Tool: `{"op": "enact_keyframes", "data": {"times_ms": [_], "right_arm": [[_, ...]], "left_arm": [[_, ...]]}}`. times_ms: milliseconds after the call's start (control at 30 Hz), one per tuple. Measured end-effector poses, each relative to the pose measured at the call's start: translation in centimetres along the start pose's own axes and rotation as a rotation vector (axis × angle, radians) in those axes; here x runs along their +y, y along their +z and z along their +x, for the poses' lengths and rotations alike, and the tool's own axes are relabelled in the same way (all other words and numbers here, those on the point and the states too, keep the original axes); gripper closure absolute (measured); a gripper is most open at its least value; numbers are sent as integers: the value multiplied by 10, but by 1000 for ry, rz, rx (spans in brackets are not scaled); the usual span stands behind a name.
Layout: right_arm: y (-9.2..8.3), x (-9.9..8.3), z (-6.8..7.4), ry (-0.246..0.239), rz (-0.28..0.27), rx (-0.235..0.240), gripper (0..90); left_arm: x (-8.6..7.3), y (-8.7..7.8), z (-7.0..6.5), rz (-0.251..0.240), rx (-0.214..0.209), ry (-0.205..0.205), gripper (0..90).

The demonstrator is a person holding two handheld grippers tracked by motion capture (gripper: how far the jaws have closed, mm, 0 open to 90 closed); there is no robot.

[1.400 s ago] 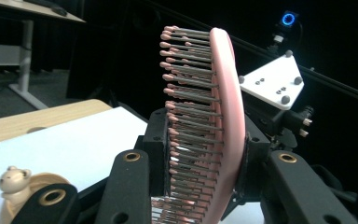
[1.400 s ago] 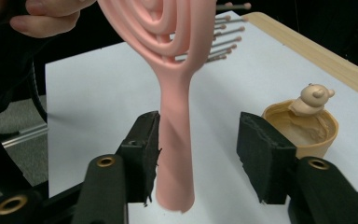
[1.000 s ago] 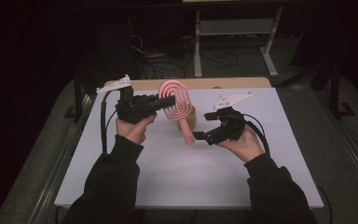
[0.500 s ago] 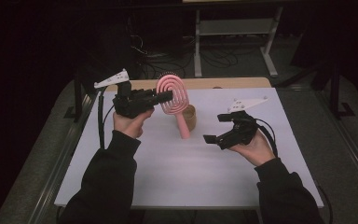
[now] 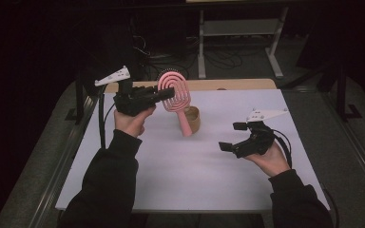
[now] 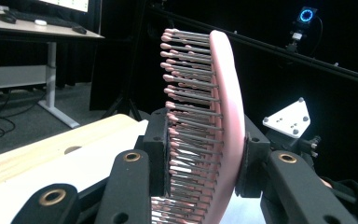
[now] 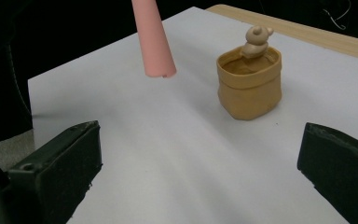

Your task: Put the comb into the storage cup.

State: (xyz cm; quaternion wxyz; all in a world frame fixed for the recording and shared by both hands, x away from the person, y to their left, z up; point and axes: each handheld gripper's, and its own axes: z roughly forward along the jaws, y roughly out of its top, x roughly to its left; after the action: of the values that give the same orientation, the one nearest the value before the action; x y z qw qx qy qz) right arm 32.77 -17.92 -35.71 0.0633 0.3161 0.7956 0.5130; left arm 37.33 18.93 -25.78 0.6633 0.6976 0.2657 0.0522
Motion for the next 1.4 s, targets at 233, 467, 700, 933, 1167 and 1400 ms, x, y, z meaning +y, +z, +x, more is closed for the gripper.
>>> {"op": "enact_keyframes", "data": {"times_ms": [233, 467, 700, 933, 1167, 1400], "right_arm": [[-7, -7, -4, 10, -11, -14, 0], [-14, -14, -8, 18, -18, -28, 0], [-22, -20, -12, 27, -28, -44, 0], [-28, -32, -15, 36, -32, -61, 0], [-36, -45, -20, 50, -44, -81, 0], [-42, -55, -20, 48, -55, -97, 0]], "left_arm": [[6, -2, 4, -11, 7, 2, 642], [13, -4, 9, -17, 14, 8, 642], [21, -3, 12, -20, 17, 19, 642], [33, 0, 15, -35, 19, 36, 642], [45, 5, 16, -35, 27, 65, 642], [56, 13, 16, -35, 30, 87, 642]]}}
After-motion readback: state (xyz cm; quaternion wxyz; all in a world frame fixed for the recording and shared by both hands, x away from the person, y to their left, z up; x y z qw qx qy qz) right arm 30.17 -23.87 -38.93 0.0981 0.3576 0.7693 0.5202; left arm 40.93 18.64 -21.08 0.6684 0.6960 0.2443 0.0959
